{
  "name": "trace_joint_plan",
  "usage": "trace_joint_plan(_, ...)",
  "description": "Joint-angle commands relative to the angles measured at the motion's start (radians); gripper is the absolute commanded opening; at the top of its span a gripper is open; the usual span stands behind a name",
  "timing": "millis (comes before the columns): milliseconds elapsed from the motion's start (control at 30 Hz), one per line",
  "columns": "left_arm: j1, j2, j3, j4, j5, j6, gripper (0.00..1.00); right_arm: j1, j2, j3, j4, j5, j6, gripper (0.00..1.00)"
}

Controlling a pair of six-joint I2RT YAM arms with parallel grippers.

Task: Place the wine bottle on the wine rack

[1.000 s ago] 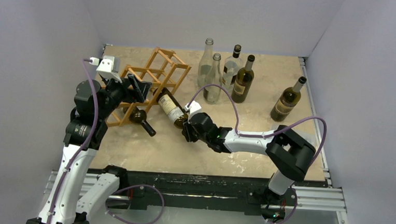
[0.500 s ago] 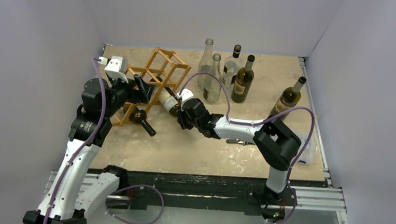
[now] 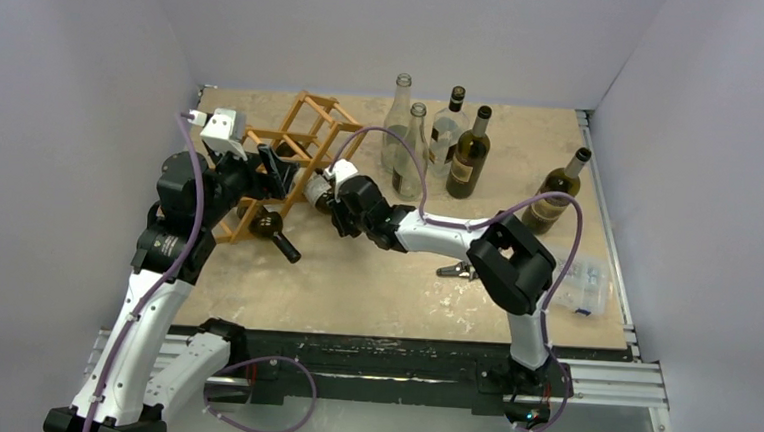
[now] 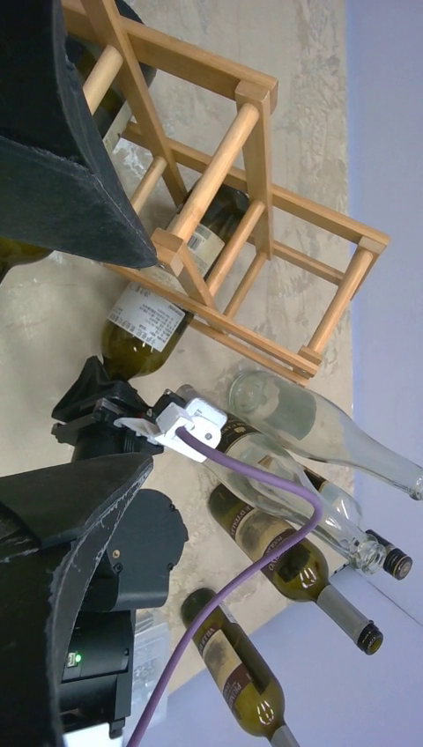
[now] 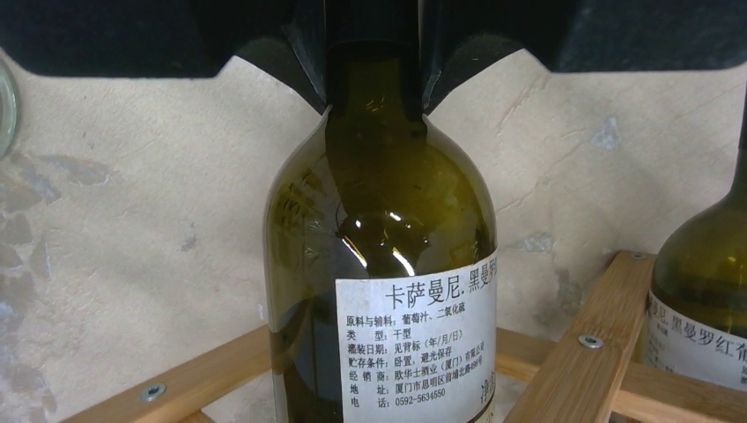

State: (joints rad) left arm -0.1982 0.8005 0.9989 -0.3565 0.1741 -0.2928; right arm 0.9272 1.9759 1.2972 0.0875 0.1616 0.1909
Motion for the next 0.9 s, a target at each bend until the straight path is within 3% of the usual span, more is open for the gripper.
trace_joint_plan(0, -0.004, -0.01, 0.009, 0.034, -0.008, 0.022, 0.76, -0.007, -0.009, 0.128, 0.111, -0.011, -0.047, 0.0)
trace_joint_plan(867, -0.003, 0.0, 0.013, 0.033, 0.001, 0.023, 0.76, -0.008, 0.112, 0.252, 0.12, 0.003, -0.05, 0.0)
